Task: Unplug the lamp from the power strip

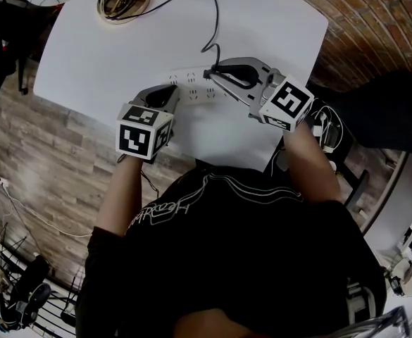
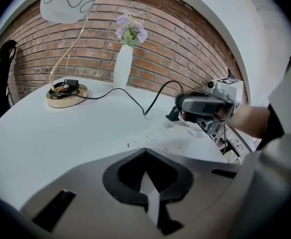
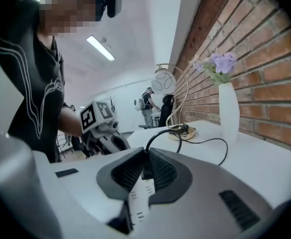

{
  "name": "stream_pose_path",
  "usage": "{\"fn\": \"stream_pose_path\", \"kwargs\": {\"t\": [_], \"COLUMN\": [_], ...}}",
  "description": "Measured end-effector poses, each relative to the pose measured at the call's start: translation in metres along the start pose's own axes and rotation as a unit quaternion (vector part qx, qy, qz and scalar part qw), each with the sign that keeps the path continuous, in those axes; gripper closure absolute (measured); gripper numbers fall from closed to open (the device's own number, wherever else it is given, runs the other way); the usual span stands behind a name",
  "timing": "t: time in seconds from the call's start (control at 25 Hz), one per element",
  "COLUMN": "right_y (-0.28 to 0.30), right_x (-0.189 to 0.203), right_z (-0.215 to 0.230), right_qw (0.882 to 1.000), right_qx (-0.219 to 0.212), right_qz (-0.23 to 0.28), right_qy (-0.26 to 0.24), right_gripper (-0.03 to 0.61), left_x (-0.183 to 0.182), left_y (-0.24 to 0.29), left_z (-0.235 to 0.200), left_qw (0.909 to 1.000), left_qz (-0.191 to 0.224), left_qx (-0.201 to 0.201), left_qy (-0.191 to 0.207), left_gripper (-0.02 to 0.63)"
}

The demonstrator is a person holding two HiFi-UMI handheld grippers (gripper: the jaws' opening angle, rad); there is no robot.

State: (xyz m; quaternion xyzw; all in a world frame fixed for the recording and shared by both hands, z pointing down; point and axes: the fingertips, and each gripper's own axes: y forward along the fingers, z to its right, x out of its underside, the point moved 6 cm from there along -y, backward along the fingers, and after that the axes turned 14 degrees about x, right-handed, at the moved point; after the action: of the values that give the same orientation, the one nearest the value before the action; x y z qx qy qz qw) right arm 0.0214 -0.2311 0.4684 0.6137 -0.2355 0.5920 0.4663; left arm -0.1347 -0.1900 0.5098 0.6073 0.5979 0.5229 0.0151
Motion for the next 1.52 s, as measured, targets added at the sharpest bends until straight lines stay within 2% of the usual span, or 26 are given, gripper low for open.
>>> {"fn": "stream_pose_path", "kwargs": {"t": [0.08, 0.28, 0.44, 0.68, 0.8, 0.92, 1.16, 1.36, 1.52], "right_y": [-0.001, -0.011, -0.016, -0.027, -0.038, -0.053, -0.079, -0.107, -0.125], "right_x": [-0.003, -0.008, -0.013, -0.02, -0.025, -0.035, -0.073, -0.087, -0.097], "right_z": [0.0, 0.009, 0.014, 0.019, 0.013, -0.003, -0.036, -0.071, -0.097], "right_qw": [1.0, 1.0, 0.999, 0.989, 0.986, 0.987, 0.989, 0.99, 0.989], "right_qx": [-0.005, 0.007, 0.023, 0.039, 0.046, 0.046, 0.04, 0.044, 0.054], "right_qz": [-0.005, 0.01, 0.018, 0.025, 0.024, 0.029, 0.058, 0.073, 0.107], "right_qy": [-0.007, 0.024, 0.046, 0.137, 0.158, 0.151, 0.132, 0.111, 0.089], "right_gripper": [0.557, 0.555, 0.555, 0.555, 0.555, 0.555, 0.555, 0.555, 0.555], "left_x": [0.0, 0.0, 0.001, -0.001, -0.011, -0.021, -0.045, -0.044, -0.043], "left_y": [0.0, 0.001, 0.001, -0.007, -0.021, -0.043, -0.099, -0.135, -0.159], "left_z": [0.001, 0.002, 0.004, 0.009, 0.02, 0.033, 0.072, 0.12, 0.148], "left_qw": [1.0, 1.0, 0.9998, 0.999, 0.9983, 0.9951, 0.9812, 0.9715, 0.9641], "left_qz": [0.003, 0.008, 0.003, 0.019, 0.049, 0.095, 0.193, 0.233, 0.255], "left_qx": [0.0, -0.002, -0.005, -0.023, -0.018, -0.02, 0.005, 0.039, 0.052], "left_qy": [-0.003, -0.004, 0.017, 0.033, 0.028, 0.019, 0.001, 0.019, 0.054], "left_gripper": [0.612, 0.612, 0.612, 0.611, 0.611, 0.611, 0.611, 0.611, 0.611]}}
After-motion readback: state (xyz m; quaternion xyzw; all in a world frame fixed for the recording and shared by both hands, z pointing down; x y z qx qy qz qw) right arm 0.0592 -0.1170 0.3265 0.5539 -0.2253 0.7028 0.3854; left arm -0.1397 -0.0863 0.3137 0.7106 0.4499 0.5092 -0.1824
